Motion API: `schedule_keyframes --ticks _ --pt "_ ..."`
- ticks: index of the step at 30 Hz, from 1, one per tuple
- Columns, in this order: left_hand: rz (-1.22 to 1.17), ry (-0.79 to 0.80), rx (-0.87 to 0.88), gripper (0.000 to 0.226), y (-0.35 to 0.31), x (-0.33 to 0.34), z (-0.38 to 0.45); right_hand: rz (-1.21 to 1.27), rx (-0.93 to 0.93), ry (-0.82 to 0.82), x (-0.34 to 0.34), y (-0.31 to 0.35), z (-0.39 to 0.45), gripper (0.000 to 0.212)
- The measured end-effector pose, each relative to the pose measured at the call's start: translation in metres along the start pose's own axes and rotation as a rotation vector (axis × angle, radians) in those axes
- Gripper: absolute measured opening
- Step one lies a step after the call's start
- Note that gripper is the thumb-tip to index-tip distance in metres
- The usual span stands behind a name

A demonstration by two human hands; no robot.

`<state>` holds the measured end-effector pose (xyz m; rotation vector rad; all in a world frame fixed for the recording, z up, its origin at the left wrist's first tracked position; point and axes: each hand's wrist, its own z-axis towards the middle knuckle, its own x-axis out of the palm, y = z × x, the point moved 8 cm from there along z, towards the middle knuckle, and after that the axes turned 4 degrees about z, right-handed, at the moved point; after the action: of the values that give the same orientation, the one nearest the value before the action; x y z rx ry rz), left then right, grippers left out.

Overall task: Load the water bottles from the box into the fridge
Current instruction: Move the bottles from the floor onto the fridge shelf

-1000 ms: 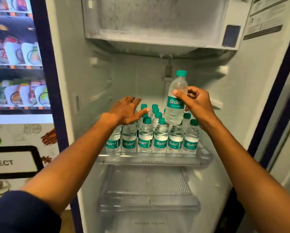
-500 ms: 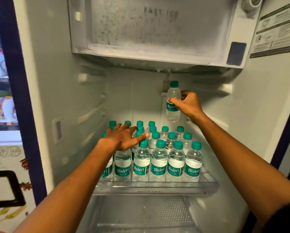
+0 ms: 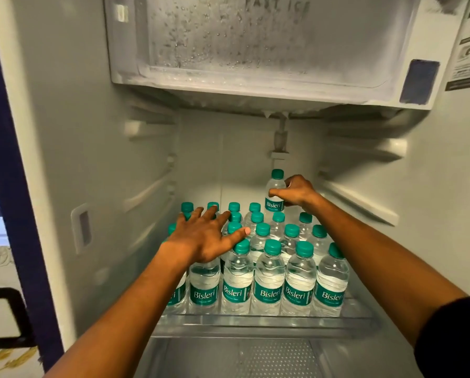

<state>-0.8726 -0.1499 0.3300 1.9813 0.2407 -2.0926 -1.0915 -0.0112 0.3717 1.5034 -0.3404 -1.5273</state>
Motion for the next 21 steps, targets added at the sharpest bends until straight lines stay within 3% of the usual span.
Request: schedule_keyframes --ticks 21 --pt "-0.004 0.038 -0.005 0.094 -0.003 0.000 0.003 -0.287 0.154 0.229 0.034 -0.025 0.011 0.047"
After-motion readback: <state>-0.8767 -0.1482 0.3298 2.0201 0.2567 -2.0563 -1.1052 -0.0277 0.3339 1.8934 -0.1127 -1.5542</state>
